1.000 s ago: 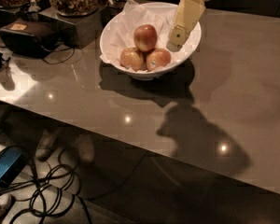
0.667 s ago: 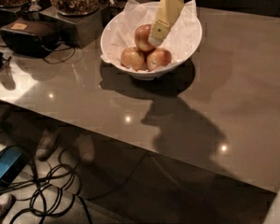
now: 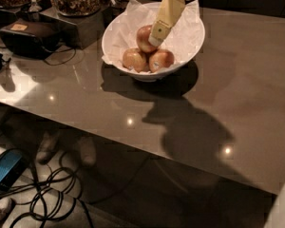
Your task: Pick apple from white bowl
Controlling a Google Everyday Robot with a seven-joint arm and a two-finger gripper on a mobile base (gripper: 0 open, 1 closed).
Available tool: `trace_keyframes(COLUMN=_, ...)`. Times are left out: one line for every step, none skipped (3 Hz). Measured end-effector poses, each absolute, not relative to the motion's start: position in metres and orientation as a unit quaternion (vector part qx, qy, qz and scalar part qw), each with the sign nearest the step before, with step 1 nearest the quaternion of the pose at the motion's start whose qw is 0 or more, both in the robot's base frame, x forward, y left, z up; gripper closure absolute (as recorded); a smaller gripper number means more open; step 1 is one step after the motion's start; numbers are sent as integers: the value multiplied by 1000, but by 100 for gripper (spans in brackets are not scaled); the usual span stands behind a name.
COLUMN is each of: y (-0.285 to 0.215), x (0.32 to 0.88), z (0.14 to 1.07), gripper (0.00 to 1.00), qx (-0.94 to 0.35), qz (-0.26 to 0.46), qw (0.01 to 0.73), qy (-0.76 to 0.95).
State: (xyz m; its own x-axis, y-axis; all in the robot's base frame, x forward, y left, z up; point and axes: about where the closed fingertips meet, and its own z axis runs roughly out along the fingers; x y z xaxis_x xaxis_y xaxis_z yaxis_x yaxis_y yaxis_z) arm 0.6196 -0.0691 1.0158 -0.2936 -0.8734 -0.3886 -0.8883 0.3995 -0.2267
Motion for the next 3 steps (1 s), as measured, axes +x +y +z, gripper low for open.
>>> trace_keyframes(y=-65, x=635, z=1006, gripper=0, qx=-541, qz=32, qw=224, qy=810)
trace_keyframes(y=-61, x=654, z=995, gripper=0, qx=-535, qz=48, qw=212, qy=817)
trace_keyframes(y=-56, x=674, z=985, gripper=0, qx=-528, qz=61, qw=205, qy=822)
